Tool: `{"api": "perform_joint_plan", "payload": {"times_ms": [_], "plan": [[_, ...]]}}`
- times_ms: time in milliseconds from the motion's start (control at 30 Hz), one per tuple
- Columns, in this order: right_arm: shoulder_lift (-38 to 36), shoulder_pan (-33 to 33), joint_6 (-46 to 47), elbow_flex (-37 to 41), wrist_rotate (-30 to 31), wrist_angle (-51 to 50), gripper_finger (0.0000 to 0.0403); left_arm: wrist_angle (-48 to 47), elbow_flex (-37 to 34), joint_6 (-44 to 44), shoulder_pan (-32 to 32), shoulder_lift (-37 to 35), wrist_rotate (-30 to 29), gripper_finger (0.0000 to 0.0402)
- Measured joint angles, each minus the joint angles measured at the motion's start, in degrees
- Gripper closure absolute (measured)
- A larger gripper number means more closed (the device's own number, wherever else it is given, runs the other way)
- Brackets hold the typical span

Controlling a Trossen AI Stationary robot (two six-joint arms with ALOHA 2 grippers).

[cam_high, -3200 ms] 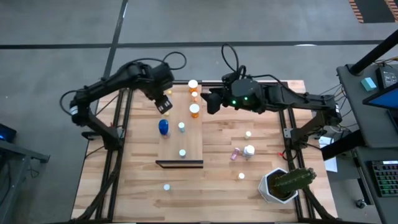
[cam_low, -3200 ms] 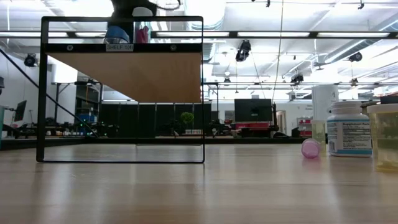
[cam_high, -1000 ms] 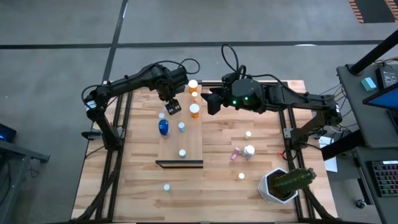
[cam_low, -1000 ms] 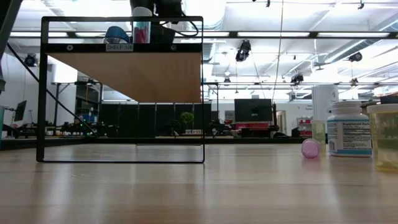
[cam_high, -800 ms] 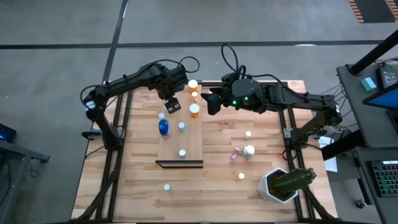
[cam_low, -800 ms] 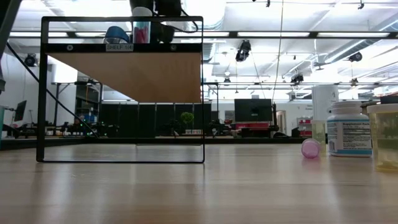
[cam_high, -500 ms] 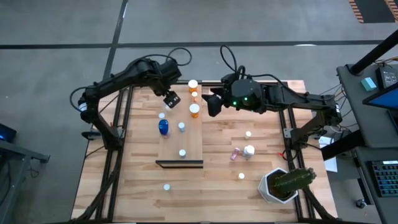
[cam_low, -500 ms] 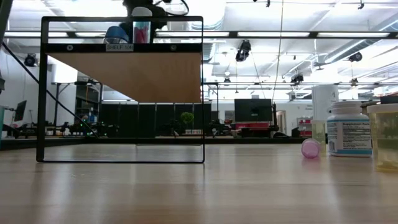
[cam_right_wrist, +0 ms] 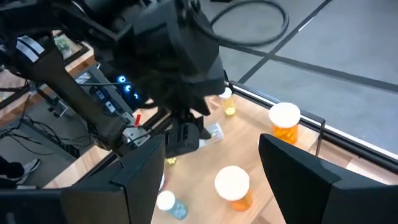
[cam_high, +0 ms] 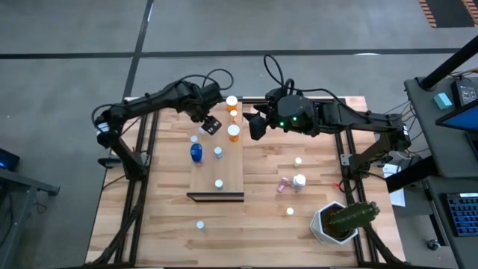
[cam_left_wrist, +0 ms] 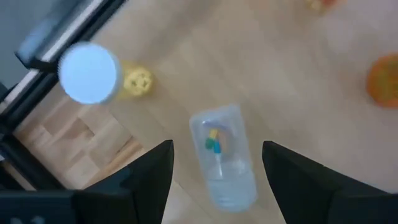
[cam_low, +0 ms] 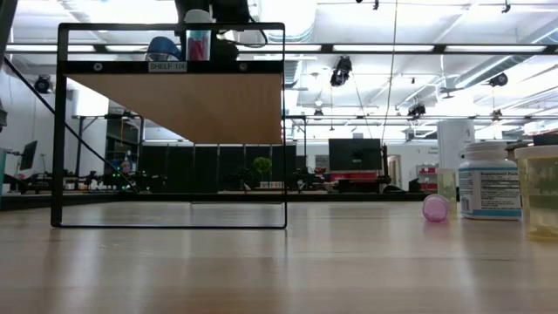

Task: Pick and place medicine bottles onto shelf by color
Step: Put the middle transparent pill bottle on the shelf

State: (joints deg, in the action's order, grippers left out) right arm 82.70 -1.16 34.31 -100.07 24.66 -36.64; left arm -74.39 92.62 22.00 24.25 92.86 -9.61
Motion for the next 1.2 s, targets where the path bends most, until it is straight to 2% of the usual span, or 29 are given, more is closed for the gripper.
{"api": "perform_joint_plan", "payload": {"times_ms": [233, 667, 800, 1000, 1100, 1200], "plan": [[0.0, 0.0, -0.3, 0.0, 1.5, 0.0, 0.0154, 3.8, -4.8, 0.0, 0.0, 0.0, -0.1, 0.0187], [0.0, 0.0, -0.4, 0.0, 2.4, 0.0, 0.0154, 5.3, -6.3, -0.1, -0.3, 0.0, 1.0, 0.0272], [0.0, 0.0, -0.4, 0.0, 2.4, 0.0, 0.0154, 5.3, -4.1, -0.1, -0.7, -1.0, 0.6, 0.0271], [0.0, 0.0, -1.8, 0.0, 2.4, 0.1, 0.0154, 6.4, 4.5, -2.3, -2.3, -7.7, -1.8, 0.0268], [0.0, 0.3, -8.2, 0.0, 1.5, 2.2, 0.0154, 14.2, 7.4, -6.6, -4.7, -13.5, -1.5, 0.0268], [0.2, 2.6, -21.0, 0.0, 0.8, 5.9, 0.0154, 30.3, 6.8, -11.0, -8.1, -20.4, 1.3, 0.0267]]}}
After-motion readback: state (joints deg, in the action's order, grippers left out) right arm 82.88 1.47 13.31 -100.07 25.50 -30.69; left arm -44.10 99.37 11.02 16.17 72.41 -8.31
